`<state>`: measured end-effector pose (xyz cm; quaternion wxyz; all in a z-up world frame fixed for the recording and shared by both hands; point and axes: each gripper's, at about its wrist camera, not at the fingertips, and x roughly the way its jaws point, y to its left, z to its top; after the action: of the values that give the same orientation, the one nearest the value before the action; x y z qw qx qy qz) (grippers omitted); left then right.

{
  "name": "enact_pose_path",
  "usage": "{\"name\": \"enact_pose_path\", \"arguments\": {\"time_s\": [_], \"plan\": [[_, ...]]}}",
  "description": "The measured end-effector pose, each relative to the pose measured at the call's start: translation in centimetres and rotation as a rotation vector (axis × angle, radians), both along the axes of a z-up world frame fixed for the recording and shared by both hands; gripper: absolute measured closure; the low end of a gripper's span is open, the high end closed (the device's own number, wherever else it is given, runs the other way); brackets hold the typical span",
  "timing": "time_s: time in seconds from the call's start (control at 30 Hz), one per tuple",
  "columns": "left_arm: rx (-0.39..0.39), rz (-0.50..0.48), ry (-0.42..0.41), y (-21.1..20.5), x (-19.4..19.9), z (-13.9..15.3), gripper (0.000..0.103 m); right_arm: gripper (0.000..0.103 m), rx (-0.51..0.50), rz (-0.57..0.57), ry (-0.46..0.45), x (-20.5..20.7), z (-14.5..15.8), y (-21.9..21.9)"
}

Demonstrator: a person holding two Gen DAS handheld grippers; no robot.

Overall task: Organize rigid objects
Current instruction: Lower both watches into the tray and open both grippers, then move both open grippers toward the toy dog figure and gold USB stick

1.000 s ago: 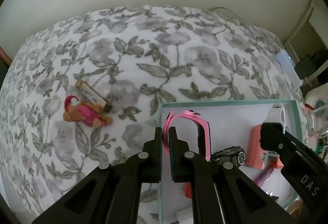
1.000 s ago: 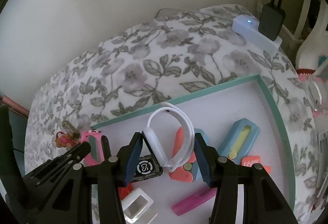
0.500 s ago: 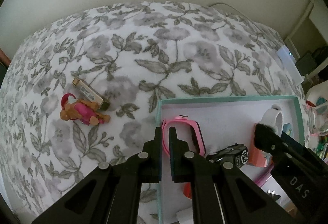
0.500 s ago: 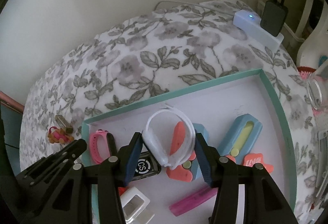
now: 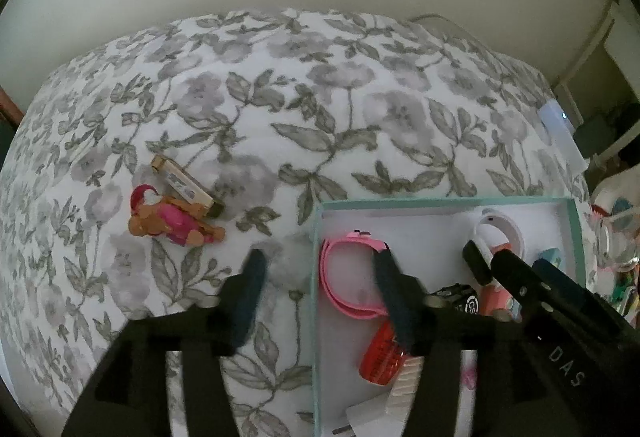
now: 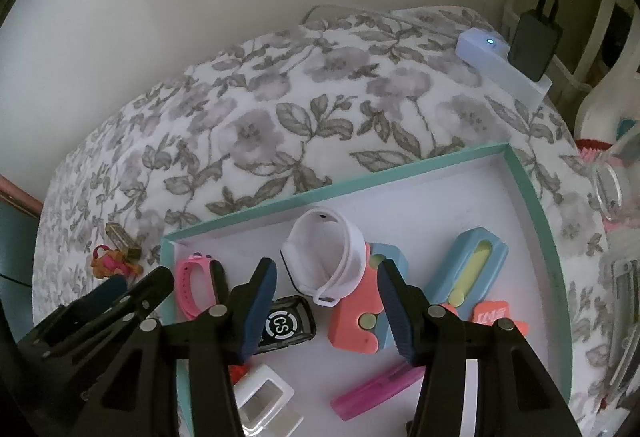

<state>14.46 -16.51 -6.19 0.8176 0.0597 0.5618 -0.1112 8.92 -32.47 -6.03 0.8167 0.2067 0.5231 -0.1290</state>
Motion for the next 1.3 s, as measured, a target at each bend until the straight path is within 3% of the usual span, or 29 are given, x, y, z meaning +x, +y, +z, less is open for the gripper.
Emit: {"name": "enact_pose_path", "arguments": {"time_s": [0.23,0.3,0.47,0.77,0.9,1.3], "plan": [[0.018,0.072,-0.010,1.7,0.8,0.2,0.025,0.035,-0.004,-0.007,0.024,0.2,-0.6,0.0],[0.024,0.090,-0.008,2.1,1.0,0.0,0.021,0.027,-0.008,-0.008,0.026,0.2,-0.6,0.1],[0.049,0.128,-0.006,3.2,1.4,-0.3,0.014,0.027,-0.021,0.008,0.025,0.5,-0.6,0.8],[0.059,0.171,0.005,5.2,2.1,-0.6,0.012,0.025,-0.034,0.035,0.028,1.2,-0.8,2.3],[0.065,0.195,0.007,6.6,2.6,-0.6,0.007,0.008,-0.040,0.049,0.020,1.5,-0.8,3.3],[0.051,0.308,0.019,12.7,4.4,-0.4,0.006,0.008,-0.061,0.088,0.000,3.0,-0.2,6.8]]}}
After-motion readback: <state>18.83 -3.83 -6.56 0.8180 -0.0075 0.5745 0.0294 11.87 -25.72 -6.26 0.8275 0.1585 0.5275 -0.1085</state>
